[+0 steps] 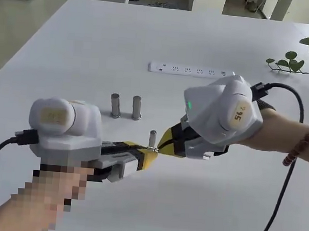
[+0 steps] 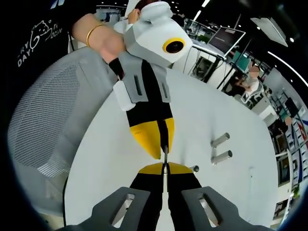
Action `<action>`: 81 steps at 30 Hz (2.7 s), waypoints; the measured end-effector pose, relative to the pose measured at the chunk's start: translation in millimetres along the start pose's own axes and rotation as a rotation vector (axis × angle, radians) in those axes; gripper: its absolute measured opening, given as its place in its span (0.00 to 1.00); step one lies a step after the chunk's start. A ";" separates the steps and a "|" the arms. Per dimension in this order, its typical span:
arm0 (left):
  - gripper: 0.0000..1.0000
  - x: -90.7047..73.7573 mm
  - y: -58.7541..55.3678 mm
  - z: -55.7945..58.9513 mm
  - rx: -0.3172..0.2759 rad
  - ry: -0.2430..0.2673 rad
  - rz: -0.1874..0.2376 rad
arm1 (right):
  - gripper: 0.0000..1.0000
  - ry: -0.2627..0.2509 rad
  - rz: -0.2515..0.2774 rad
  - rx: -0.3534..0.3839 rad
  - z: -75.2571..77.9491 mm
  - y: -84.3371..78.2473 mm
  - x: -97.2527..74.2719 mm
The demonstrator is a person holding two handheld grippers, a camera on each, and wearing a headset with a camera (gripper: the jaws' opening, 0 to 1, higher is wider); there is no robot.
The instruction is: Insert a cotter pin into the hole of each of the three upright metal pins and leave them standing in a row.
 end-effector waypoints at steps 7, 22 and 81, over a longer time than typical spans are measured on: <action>0.03 2.3 3.7 2.1 -0.062 -0.039 0.039 | 0.00 0.001 -0.005 -0.023 -2.6 -1.5 -3.5; 0.00 2.4 2.7 5.0 -0.041 -0.062 0.051 | 0.00 -0.017 -0.006 -0.045 -4.4 -0.4 -5.6; 0.00 -3.8 -4.8 28.7 0.300 -0.313 -0.058 | 0.03 0.299 0.257 0.680 -37.5 -19.1 -19.7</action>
Point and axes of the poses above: the centre of the closed fingertips' face, and the gripper's own axes: x roughly forward along the fingers, z roughly to its right, y roughly out of its top, the point moved 6 cm from there along -x, roughly backward along the fingers, and after that the axes turned 11 degrees about -y, right-handed, at the moved point
